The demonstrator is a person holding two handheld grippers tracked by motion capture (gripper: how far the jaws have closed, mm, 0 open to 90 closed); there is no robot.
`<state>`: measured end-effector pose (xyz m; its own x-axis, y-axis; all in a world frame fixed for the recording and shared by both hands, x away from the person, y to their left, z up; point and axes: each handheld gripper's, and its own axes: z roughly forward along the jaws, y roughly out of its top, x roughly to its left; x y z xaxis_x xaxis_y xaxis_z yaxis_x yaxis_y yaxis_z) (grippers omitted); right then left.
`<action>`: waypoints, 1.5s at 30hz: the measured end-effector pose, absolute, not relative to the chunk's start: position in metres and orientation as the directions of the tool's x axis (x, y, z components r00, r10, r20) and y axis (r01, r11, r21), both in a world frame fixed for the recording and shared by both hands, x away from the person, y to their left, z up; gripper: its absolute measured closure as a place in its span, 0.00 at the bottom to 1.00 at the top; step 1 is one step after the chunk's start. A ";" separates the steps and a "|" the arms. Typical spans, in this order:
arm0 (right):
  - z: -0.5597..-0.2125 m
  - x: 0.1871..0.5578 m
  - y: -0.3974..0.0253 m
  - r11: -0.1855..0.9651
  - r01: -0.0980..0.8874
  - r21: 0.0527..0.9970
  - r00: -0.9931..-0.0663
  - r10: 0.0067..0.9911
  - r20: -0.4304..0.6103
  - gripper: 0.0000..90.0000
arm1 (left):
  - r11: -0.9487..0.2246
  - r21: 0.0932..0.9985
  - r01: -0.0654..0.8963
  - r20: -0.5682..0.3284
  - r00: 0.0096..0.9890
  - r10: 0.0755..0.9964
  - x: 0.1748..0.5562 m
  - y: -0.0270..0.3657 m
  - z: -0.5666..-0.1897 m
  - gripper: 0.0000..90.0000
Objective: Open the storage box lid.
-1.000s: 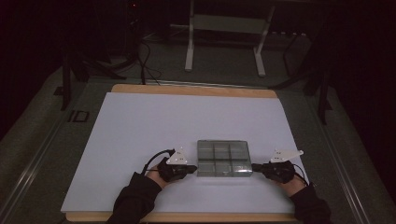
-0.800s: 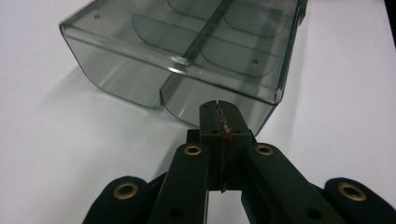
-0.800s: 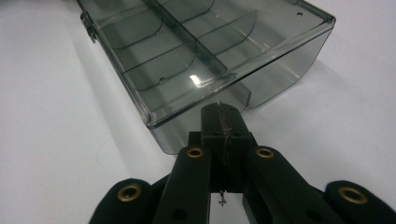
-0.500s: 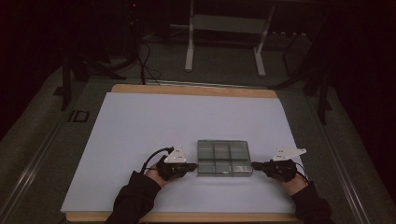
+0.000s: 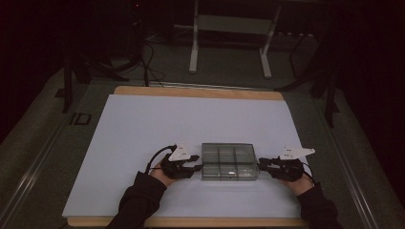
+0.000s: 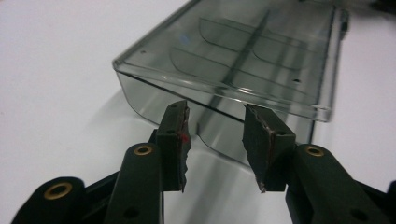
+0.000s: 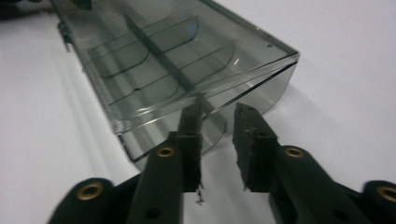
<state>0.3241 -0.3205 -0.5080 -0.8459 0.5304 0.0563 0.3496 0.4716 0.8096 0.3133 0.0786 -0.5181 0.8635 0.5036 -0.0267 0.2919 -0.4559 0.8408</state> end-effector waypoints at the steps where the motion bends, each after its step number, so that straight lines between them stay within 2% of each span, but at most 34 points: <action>1: -0.508 0.325 -0.320 0.468 0.351 0.811 -0.844 0.533 0.057 0.76 | -0.447 0.845 0.294 -0.029 0.860 0.510 0.315 0.079 -0.517 0.61; 18: -0.502 0.341 -0.315 0.464 0.321 0.826 -0.836 0.549 0.016 0.68 | -0.419 0.867 0.271 0.002 0.837 0.547 0.330 0.076 -0.514 0.61; 33: -0.503 0.352 -0.307 0.477 0.301 0.825 -0.831 0.556 -0.018 0.68 | -0.411 0.876 0.254 0.022 0.829 0.558 0.339 0.070 -0.514 0.61; 45: -0.500 0.360 -0.303 0.480 0.286 0.830 -0.830 0.557 -0.035 0.73 | -0.403 0.883 0.240 0.025 0.834 0.551 0.346 0.066 -0.511 0.69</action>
<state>0.3604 -0.3028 -0.5001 -0.8300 0.5566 -0.0354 0.2862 0.4796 0.8295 0.3462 0.0665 -0.5112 0.8343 0.5507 0.0246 0.2400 -0.4032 0.8831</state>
